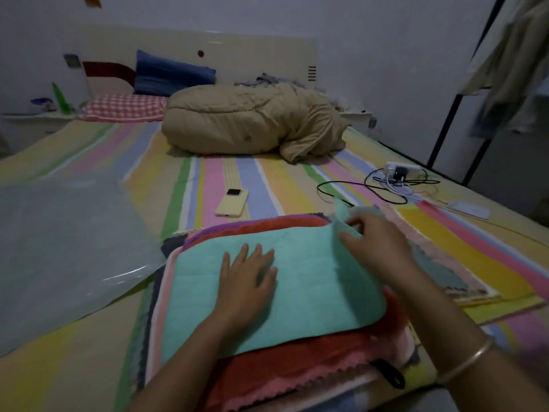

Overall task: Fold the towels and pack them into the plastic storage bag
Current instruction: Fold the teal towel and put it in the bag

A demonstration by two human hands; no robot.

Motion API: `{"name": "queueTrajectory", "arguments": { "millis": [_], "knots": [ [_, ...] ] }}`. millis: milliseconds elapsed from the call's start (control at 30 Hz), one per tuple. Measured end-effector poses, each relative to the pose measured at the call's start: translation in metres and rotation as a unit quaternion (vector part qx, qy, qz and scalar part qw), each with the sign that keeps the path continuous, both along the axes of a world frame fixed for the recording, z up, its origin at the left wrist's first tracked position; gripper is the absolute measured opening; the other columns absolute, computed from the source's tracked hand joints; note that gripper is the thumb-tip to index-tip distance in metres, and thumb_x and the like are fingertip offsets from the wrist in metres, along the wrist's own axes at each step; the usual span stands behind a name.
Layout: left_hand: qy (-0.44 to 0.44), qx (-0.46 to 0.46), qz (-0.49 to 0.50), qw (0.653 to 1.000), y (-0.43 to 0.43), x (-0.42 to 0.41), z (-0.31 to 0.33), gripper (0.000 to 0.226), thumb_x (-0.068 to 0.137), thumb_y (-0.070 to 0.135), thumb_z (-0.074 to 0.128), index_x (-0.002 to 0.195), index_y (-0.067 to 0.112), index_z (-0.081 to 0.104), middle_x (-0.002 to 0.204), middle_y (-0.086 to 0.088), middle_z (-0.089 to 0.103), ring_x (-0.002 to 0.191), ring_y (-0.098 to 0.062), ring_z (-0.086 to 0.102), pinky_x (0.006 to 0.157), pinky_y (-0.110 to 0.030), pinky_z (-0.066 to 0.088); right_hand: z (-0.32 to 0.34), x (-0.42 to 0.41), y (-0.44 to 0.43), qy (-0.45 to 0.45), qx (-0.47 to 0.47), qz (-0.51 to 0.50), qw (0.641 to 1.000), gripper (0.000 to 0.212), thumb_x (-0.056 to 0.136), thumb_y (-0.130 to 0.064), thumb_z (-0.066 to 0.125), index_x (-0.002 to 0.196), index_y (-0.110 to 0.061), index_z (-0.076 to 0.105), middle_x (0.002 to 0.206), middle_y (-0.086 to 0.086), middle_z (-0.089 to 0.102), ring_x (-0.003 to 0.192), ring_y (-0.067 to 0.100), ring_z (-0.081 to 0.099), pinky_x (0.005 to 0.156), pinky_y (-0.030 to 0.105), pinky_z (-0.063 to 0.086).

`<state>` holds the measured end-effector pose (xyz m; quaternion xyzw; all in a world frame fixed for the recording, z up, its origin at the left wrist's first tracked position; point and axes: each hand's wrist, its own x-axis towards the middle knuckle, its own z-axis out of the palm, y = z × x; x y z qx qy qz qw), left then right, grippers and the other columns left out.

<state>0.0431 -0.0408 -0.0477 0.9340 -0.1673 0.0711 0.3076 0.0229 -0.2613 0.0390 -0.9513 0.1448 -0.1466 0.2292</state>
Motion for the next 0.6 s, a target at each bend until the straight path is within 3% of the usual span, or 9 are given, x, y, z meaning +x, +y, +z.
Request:
{"name": "queueTrajectory", "arguments": {
  "millis": [33, 100, 200, 233, 300, 367, 433, 500, 600],
  "knots": [
    [0.021, -0.141, 0.005, 0.99, 0.006, -0.002, 0.007, 0.033, 0.1, 0.031, 0.04, 0.13, 0.031, 0.055, 0.142, 0.003, 0.049, 0.137, -0.014, 0.037, 0.118, -0.03, 0.017, 0.01, 0.0, 0.018, -0.018, 0.031, 0.044, 0.998, 0.029, 0.085, -0.045, 0.061, 0.109, -0.029, 0.062, 0.102, -0.005, 0.064, 0.094, 0.019, 0.06, 0.08, 0.034, 0.049],
    [0.055, -0.343, 0.074, 0.935, 0.022, 0.0, 0.021, 0.026, 0.098, 0.011, 0.045, 0.101, 0.025, 0.067, 0.112, 0.0, 0.068, 0.106, -0.013, 0.063, 0.096, -0.031, 0.049, 0.024, 0.0, 0.058, -0.032, 0.085, 0.133, 0.987, 0.027, 0.083, -0.045, 0.065, 0.105, -0.03, 0.063, 0.095, -0.007, 0.061, 0.091, 0.014, 0.059, 0.077, 0.029, 0.046],
    [0.201, -0.502, 0.165, 0.825, 0.053, 0.005, 0.04, 0.024, 0.1, 0.014, 0.038, 0.094, 0.018, 0.061, 0.099, -0.011, 0.07, 0.08, -0.019, 0.067, 0.055, -0.031, 0.057, 0.02, 0.0, 0.116, -0.01, 0.144, 0.245, 0.959, 0.029, 0.083, -0.039, 0.068, 0.108, -0.026, 0.065, 0.088, -0.005, 0.063, 0.082, 0.011, 0.06, 0.075, 0.029, 0.048],
    [0.236, -0.51, 0.176, 0.808, 0.065, 0.005, 0.042, 0.022, 0.099, 0.018, 0.039, 0.097, 0.018, 0.061, 0.096, -0.012, 0.071, 0.076, -0.022, 0.067, 0.051, -0.03, 0.056, 0.012, 0.0, 0.131, 0.01, 0.178, 0.276, 0.945, 0.028, 0.084, -0.038, 0.069, 0.108, -0.025, 0.065, 0.085, -0.006, 0.064, 0.077, 0.01, 0.062, 0.076, 0.033, 0.052],
    [0.234, -0.465, 0.175, 0.835, 0.085, 0.002, 0.038, 0.025, 0.096, 0.028, 0.046, 0.1, 0.018, 0.068, 0.092, -0.01, 0.074, 0.078, -0.024, 0.07, 0.061, -0.034, 0.058, -0.004, -0.001, 0.151, 0.055, 0.257, 0.318, 0.911, 0.023, 0.086, -0.035, 0.067, 0.107, -0.026, 0.064, 0.084, -0.005, 0.069, 0.072, 0.01, 0.067, 0.069, 0.038, 0.057],
    [0.186, -0.417, 0.205, 0.866, 0.097, -0.001, 0.029, 0.024, 0.092, 0.038, 0.054, 0.102, 0.023, 0.069, 0.098, -0.005, 0.074, 0.086, -0.018, 0.07, 0.077, -0.038, 0.058, -0.017, 0.0, 0.157, 0.036, 0.275, 0.326, 0.904, 0.016, 0.089, -0.03, 0.063, 0.104, -0.027, 0.064, 0.086, -0.004, 0.072, 0.073, 0.01, 0.069, 0.07, 0.038, 0.058],
    [0.149, -0.428, 0.207, 0.867, 0.099, -0.008, 0.023, 0.019, 0.092, 0.029, 0.06, 0.111, 0.025, 0.059, 0.102, -0.006, 0.071, 0.079, -0.005, 0.069, 0.073, -0.027, 0.057, -0.026, 0.003, 0.15, -0.047, 0.213, 0.3, 0.929, 0.014, 0.089, -0.024, 0.061, 0.102, -0.026, 0.067, 0.089, -0.006, 0.072, 0.082, 0.008, 0.067, 0.078, 0.035, 0.054],
    [0.121, -0.42, 0.156, 0.886, 0.095, -0.015, 0.022, 0.036, 0.09, 0.01, 0.062, 0.121, 0.022, 0.05, 0.102, -0.001, 0.068, 0.072, 0.007, 0.066, 0.064, -0.015, 0.054, -0.03, 0.006, 0.137, -0.132, 0.12, 0.268, 0.947, 0.018, 0.088, -0.026, 0.058, 0.103, -0.025, 0.068, 0.099, -0.009, 0.07, 0.096, 0.01, 0.062, 0.086, 0.032, 0.049],
    [0.104, -0.387, 0.08, 0.913, 0.097, -0.017, 0.02, 0.051, 0.087, -0.003, 0.062, 0.129, 0.022, 0.049, 0.113, 0.002, 0.066, 0.09, 0.005, 0.066, 0.079, -0.021, 0.055, -0.036, 0.01, 0.122, -0.155, 0.01, 0.269, 0.951, 0.034, 0.085, -0.037, 0.05, 0.113, -0.024, 0.066, 0.119, -0.002, 0.064, 0.117, 0.019, 0.053, 0.101, 0.033, 0.038]
  ]
}}
